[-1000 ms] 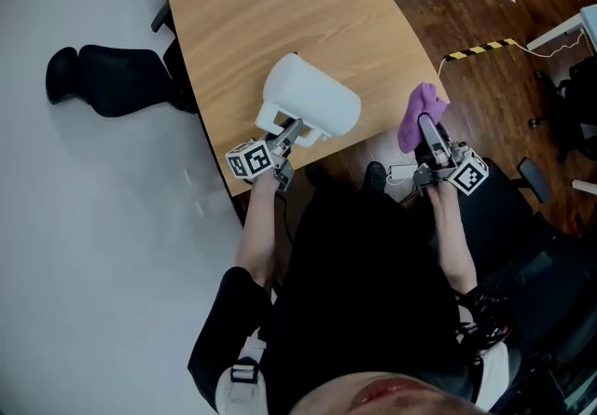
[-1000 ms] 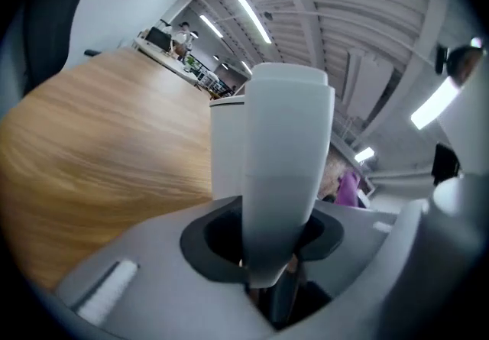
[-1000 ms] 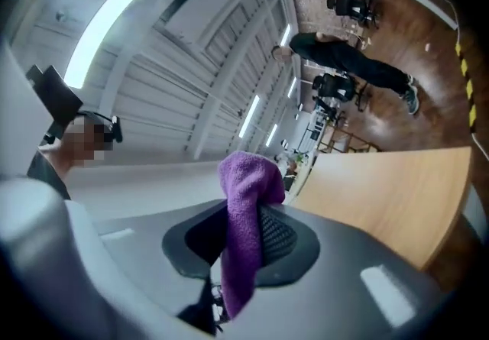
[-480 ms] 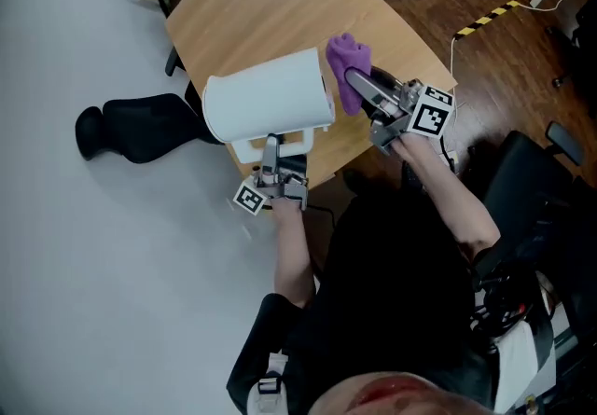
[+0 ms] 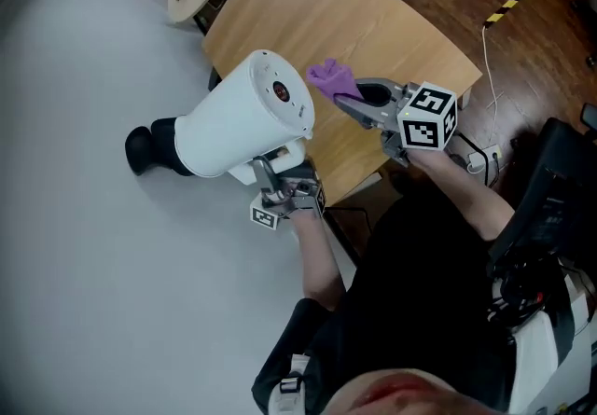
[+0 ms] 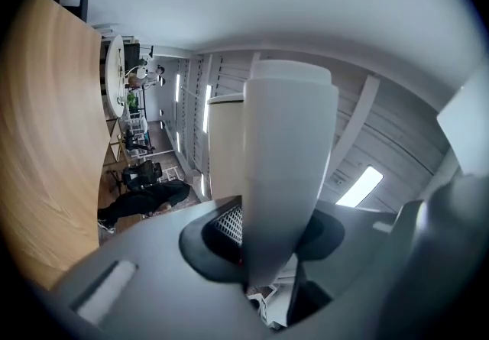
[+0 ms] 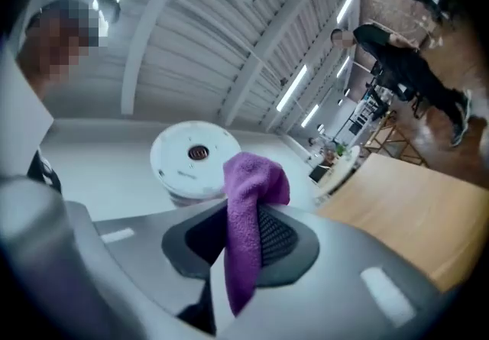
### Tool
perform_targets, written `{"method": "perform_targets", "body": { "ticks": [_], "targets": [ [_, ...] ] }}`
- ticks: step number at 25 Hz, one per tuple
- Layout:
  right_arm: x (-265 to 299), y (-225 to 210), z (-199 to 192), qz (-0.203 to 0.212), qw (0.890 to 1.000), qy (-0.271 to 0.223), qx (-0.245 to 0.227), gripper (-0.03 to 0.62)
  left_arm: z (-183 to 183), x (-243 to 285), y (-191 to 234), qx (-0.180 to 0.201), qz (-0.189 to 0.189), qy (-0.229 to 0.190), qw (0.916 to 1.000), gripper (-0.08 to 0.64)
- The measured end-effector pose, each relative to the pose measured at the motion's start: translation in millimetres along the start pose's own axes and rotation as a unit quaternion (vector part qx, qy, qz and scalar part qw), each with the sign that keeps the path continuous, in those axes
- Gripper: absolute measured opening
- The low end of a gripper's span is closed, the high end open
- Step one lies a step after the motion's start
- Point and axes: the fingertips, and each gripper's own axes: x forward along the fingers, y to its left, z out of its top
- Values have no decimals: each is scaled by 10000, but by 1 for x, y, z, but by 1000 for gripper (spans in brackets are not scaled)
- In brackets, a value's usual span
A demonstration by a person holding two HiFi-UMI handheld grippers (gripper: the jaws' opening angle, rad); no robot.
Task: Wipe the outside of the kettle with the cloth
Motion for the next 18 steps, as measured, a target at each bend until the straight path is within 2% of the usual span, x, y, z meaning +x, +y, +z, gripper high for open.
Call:
{"method": "perform_targets", "body": {
  "ticks": [1,3,4,5,6,7,9,10,11,12,14,16,17,18],
  "targets": [
    [-4,20,22,356,9987,-360,-19,67,-2,2,-2,31,-12,46,10000,262],
    [-4,89,65,1360,9845,-969,-540,67,-4,8,-7,89,-42,175,9998,264],
    [2,119,75,1725,9754,-1082,-842,69,-4,9,-12,66,-82,232,9997,264],
    [8,135,78,1888,9704,-1113,-1013,72,-3,11,-16,-9,-145,265,9995,264],
    [13,133,77,1836,9716,-1094,-1017,71,-3,14,-21,-99,-227,274,9993,264],
    [17,114,74,1601,9778,-1028,-880,71,-4,17,-25,-138,-300,274,9991,264],
    [16,55,68,920,9916,-795,-449,69,-14,24,-29,13,-311,273,9991,264],
    [9,32,71,702,9942,-751,-303,69,-21,25,-26,101,-254,281,9992,264],
    [-1,24,80,686,9936,-857,-282,69,-28,24,-21,125,-193,295,9993,264],
    [-9,33,94,892,9893,-1081,-393,69,-32,22,-15,90,-149,296,9994,264],
    [-8,89,118,1731,9695,-1467,-928,69,-26,16,-4,-43,-136,233,9996,264],
    [10,147,118,2371,9480,-1408,-1588,69,-15,11,-1,-152,-192,196,9995,264],
    [20,157,116,2448,9413,-1396,-1858,70,-12,10,-1,-210,-231,208,9993,264],
    [30,150,115,2342,9419,-1402,-1956,75,-10,9,0,-273,-272,214,9990,265]
  ]
}}
